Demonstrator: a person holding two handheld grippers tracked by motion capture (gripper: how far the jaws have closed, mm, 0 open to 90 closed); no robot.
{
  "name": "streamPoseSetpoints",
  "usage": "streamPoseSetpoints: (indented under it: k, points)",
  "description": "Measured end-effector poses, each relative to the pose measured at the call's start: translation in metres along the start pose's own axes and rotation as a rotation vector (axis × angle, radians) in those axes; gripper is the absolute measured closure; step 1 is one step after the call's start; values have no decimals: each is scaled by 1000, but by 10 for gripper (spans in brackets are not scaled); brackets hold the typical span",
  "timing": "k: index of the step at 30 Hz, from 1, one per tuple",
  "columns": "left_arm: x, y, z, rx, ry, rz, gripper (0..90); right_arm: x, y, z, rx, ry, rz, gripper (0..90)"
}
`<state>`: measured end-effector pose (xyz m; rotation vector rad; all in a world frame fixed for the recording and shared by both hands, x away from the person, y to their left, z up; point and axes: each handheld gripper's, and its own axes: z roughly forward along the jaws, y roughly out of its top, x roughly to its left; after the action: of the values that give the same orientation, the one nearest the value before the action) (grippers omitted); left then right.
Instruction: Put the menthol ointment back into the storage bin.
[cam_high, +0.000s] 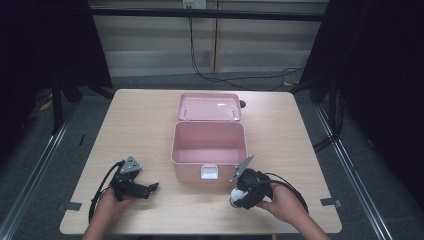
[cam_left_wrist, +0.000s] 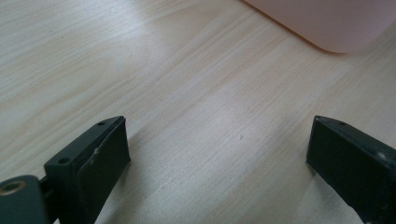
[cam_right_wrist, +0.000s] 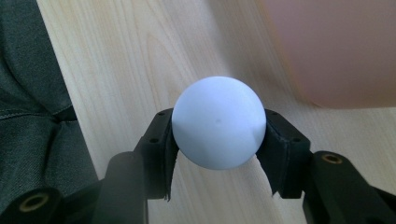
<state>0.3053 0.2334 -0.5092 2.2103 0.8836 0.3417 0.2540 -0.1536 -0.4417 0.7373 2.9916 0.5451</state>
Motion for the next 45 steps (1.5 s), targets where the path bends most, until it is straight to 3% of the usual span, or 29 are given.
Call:
streamPoseSetpoints:
  k: [16,34,45]
  points:
    - [0,0,0,0,0,0,54,1,9,-21,41,15,-6,508]
    - [0,0,0,0,0,0,54,-3,28,-63,46,28,-16,508]
    - [0,0,0,-2,-6,-3,54,-4,49,-93,53,19,-37,508]
